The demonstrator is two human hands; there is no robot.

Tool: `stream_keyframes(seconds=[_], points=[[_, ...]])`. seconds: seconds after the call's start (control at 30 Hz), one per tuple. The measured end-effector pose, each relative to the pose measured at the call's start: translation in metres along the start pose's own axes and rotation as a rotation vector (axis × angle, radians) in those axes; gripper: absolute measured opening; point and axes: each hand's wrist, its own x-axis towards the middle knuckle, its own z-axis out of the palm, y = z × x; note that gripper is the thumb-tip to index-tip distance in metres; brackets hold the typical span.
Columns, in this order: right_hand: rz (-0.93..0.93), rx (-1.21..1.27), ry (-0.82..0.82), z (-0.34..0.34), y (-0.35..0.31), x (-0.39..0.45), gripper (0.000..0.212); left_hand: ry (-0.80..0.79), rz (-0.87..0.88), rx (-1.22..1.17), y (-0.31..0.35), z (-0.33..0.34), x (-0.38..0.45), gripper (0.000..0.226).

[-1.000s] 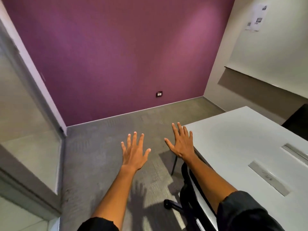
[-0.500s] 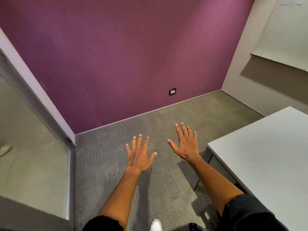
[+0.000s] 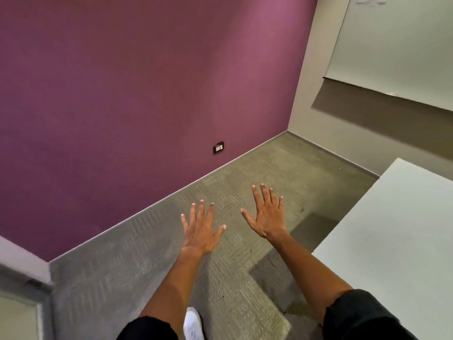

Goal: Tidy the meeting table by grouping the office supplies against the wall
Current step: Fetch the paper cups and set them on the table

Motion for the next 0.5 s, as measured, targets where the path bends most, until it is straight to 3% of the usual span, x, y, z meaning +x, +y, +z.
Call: stream_keyframes(seconds=[0.5], points=[[0.404, -0.009, 0.127, -0.004, 0.074, 0.276, 0.086, -0.124, 0.388, 0.058, 0.054, -0.019, 0.375, 0.076]])
